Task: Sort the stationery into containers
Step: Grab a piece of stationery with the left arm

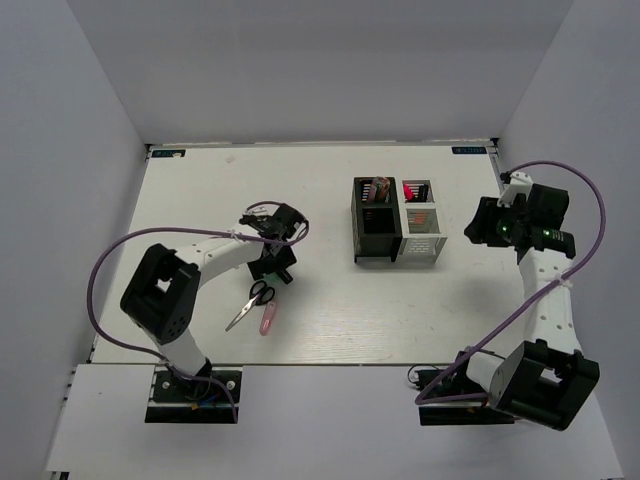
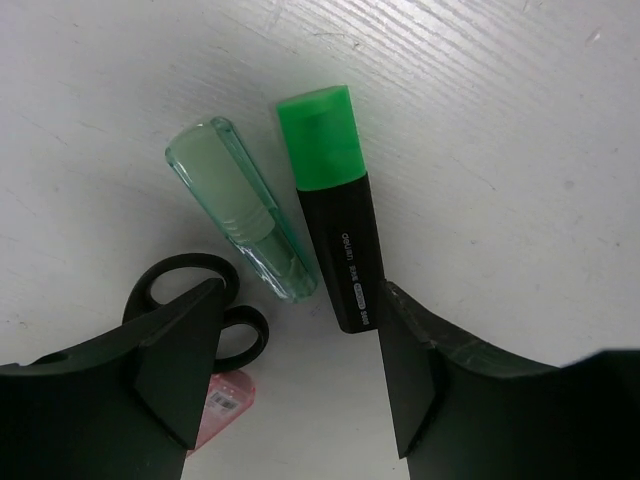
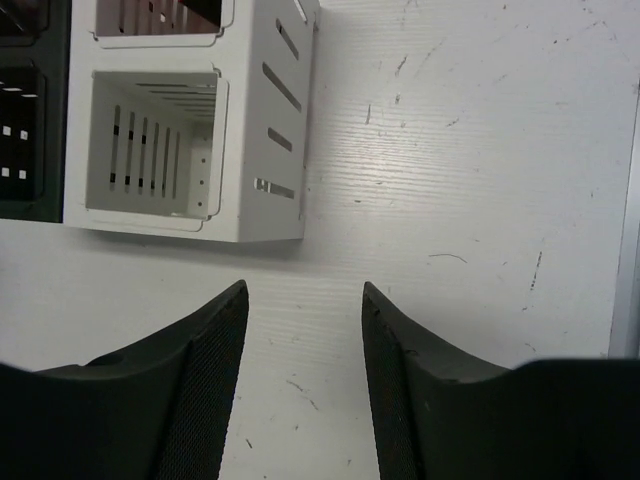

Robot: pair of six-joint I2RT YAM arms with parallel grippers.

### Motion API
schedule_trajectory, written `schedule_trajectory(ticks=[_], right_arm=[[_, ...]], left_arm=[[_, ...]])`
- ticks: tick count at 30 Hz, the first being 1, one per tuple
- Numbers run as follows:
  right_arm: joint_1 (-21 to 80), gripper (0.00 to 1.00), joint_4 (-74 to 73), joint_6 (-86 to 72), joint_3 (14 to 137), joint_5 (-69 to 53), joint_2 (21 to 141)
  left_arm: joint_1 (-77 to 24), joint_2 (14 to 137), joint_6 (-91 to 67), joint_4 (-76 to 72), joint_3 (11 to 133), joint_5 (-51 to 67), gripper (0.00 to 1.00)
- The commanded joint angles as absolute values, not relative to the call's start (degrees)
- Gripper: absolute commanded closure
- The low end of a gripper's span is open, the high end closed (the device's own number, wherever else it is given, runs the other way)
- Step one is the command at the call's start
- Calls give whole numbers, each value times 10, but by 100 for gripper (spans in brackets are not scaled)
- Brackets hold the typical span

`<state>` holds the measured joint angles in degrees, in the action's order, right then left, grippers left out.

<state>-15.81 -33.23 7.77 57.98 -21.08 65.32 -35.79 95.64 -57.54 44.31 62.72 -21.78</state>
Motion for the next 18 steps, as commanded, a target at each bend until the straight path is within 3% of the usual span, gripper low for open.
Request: schedule_trajectory(ticks=[1,9,18], right_arm=[[-149,48,-308,67,554,-184,628],[-142,48,-301,69,539,-203,620],[-141,48,-291,78,519,-205,611]], left_arm=[[-352,962,-606,430,638,-213,27],[-329,1011,-590,418,683,-207,34],[-309,1064,-563,446,767,-198,36]])
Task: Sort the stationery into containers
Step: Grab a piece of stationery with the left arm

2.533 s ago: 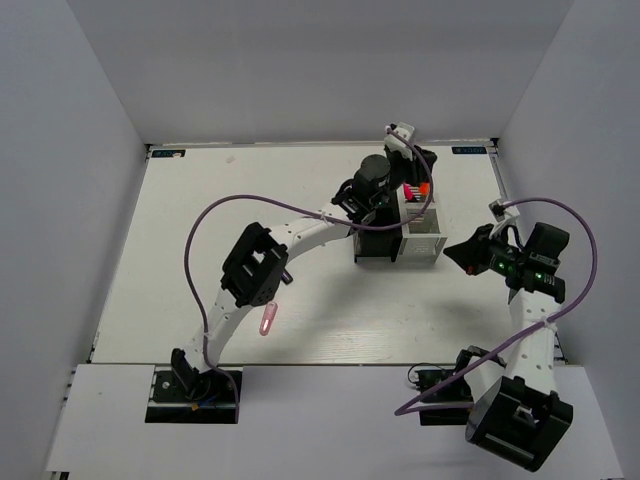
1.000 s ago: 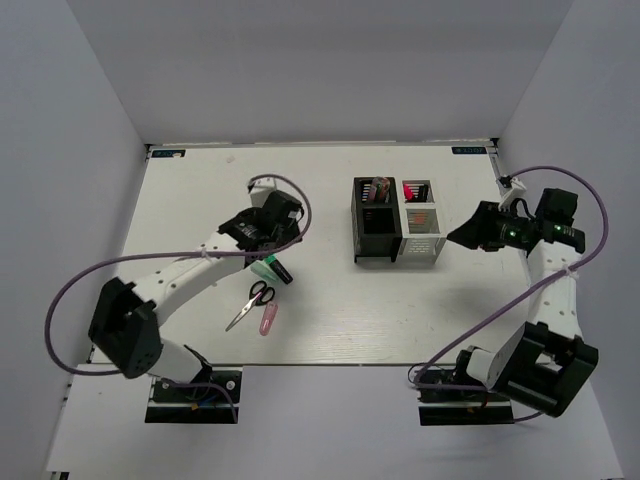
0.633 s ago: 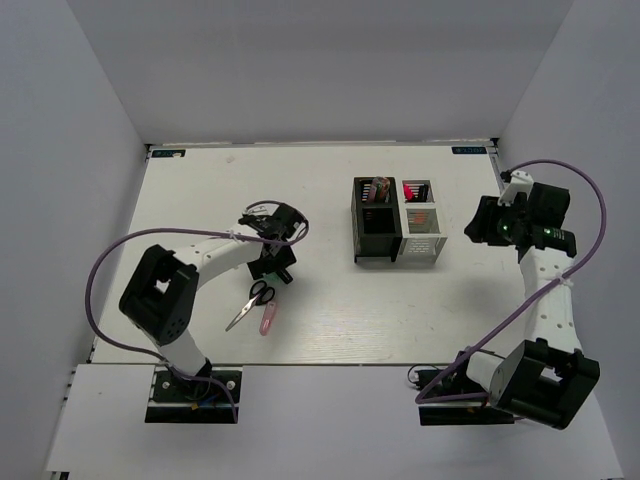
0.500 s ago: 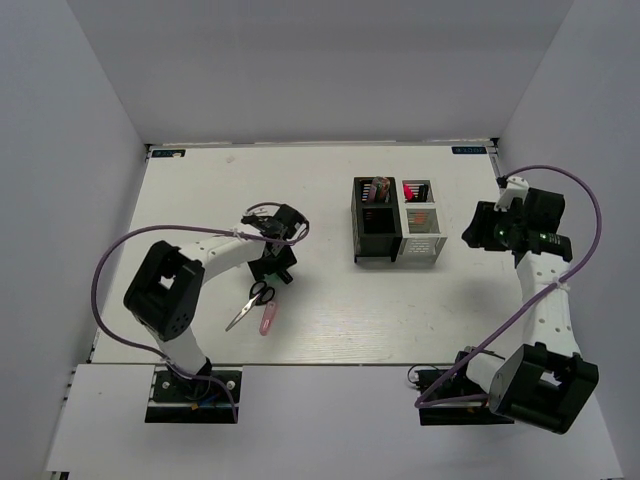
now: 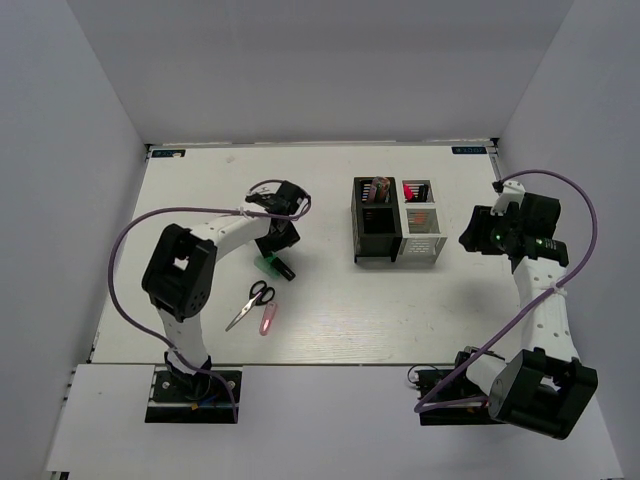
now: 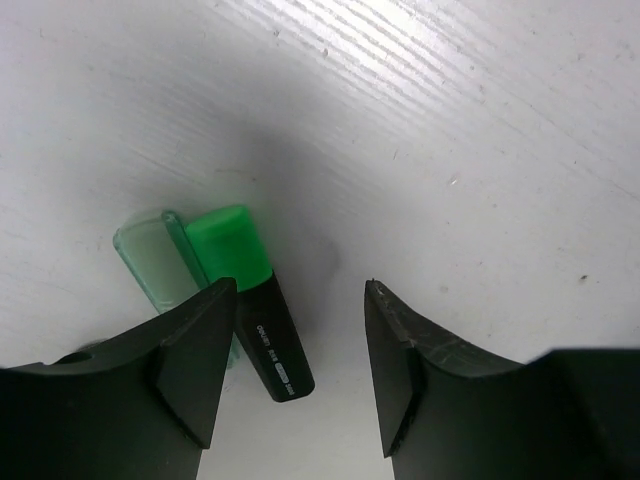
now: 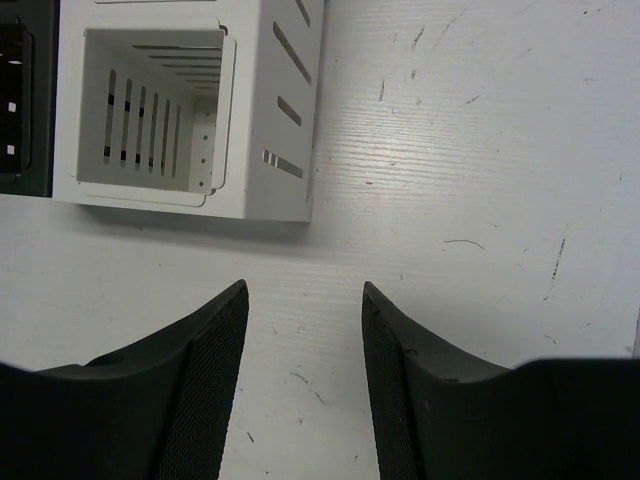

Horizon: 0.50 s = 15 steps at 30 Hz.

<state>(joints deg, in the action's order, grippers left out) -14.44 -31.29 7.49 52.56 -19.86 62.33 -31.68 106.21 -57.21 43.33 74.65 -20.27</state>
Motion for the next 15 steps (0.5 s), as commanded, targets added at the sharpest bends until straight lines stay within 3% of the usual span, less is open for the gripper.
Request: schedule_trajectory(ticks=[1,7,15], right_arm=[[-141,48,-290,78,520,-206,611],[-142,46,-290,79,520,-207,610],[-144,46,-289,78,519,-209,613]], left_arm=[[-307,1073,-563,447,773,-199,36],[-301,1082,-569,447,759,-185,39],[-301,1054,-571,449,737,-195,33]])
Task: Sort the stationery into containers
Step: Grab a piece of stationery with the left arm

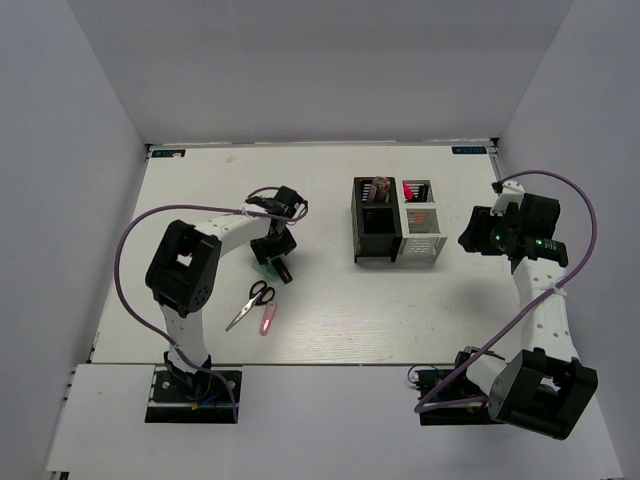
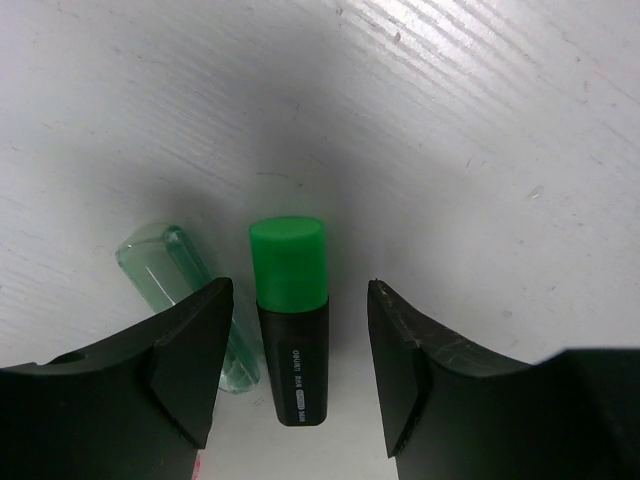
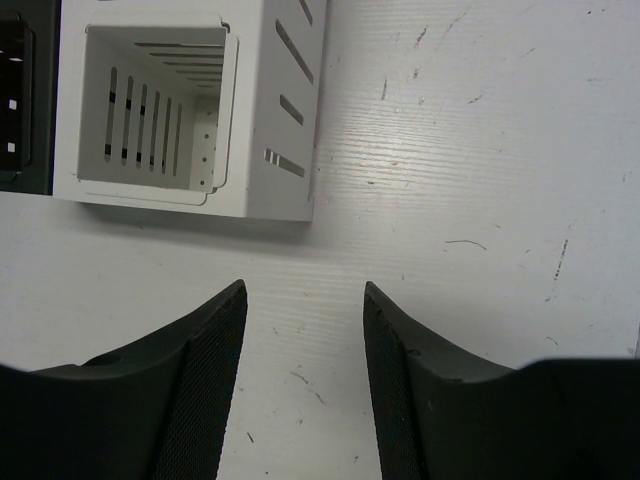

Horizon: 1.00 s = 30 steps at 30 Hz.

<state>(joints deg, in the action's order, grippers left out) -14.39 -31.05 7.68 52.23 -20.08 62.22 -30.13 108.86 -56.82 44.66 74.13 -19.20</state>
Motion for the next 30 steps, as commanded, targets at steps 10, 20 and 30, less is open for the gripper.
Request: schedule_trajectory(ticks=[10,20,30], right_arm=[[-146,45,-290,75,520,-221,600],[-145,45,-287,76,513,-226,595],[-145,100,-310,136,511,-353,597]], left_arm=[[-300,1088,-557,419,729,-181,39],[-301,1104,-538,417,718,-172,91],[-380,994,-380,340,832,-103,100]])
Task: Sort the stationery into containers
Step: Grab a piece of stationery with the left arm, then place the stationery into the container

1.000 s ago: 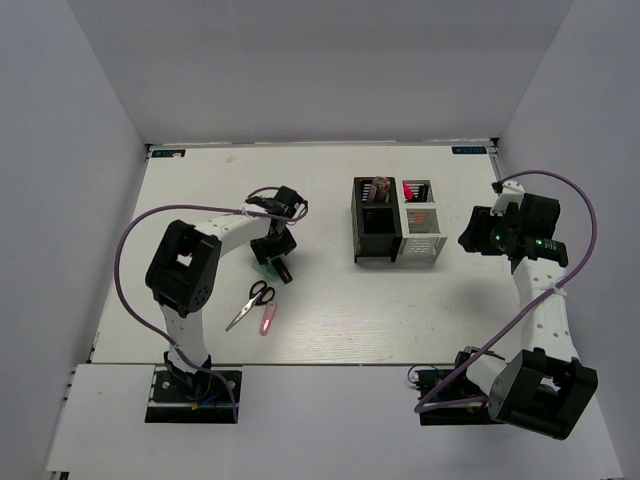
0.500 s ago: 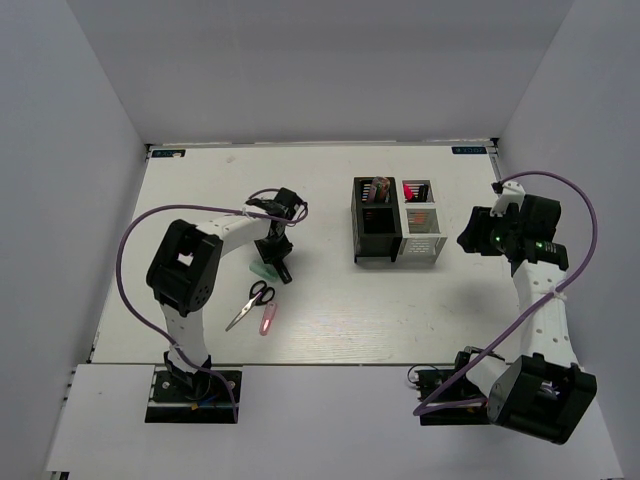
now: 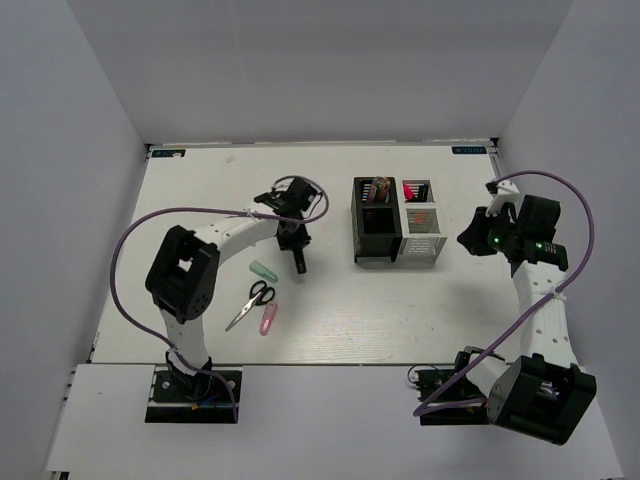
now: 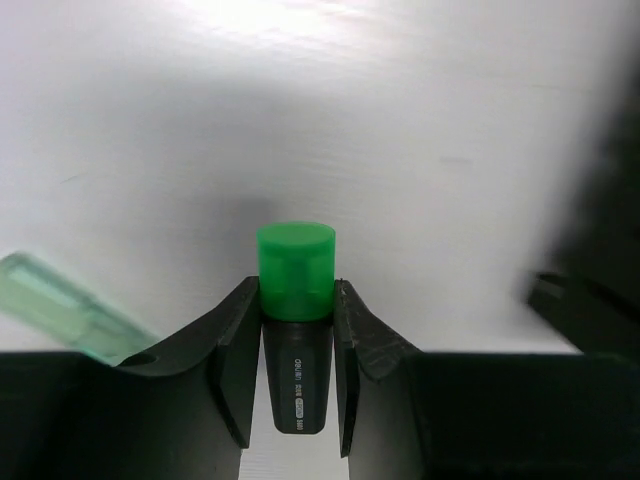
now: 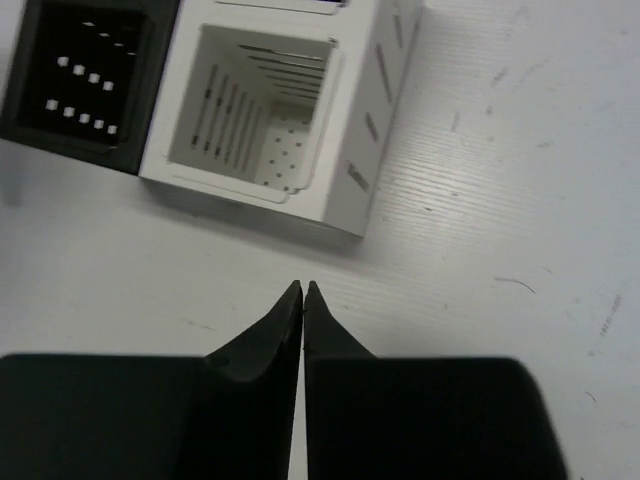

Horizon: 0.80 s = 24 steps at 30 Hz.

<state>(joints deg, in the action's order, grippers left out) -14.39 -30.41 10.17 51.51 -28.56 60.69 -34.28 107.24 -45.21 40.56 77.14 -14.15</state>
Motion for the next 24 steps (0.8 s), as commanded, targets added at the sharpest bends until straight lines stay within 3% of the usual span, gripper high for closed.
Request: schedule_trajectory(ticks=[1,2,3,4,5,6,7,8,9,13,14,15,16,24], right_arm=[[-145,100,-324,142,510,-392,598],[-146,100,-327,158,511,-403,596],[-145,73,-326,159,505,-412,596],[-145,40,-323,161,503,-423,592],[-145,20,-322,165,500,-425,584],[-145,16,-313,169,496,-433,580],[-145,21,-311,173,490,-444,572],[-145,74,-309,184,487,-451,564],[-146,100,-303,180,480,-460,559],[-146,100,-277,162,461,-457,537],[-147,93,-261,158,459,-439,536],[-147,58,-260,159,457,-434,529],[-148,49,-257,157,453,-432,528],[-158,49,-250,151,446,-431,537]], left_arm=[[-408,987,-355,311,842,-92,100],[-417,982,-346,300,863,-93,100],[-425,978,-317,289,869,-94,100],[-450,976,-305,244,874,-93,100],[-456,975,-297,230,890,-94,100],[-461,976,-288,215,896,-96,100],[-472,990,-266,166,908,-94,100],[-475,996,-257,145,917,-93,100],[-478,1002,-239,96,918,-92,100],[-483,1066,-231,-83,925,-69,100],[-485,1107,-229,-119,938,-69,100],[-484,1124,-229,-123,988,-70,100],[-484,1140,-225,-127,1008,-73,100],[-487,1312,-236,-174,1195,-69,100]])
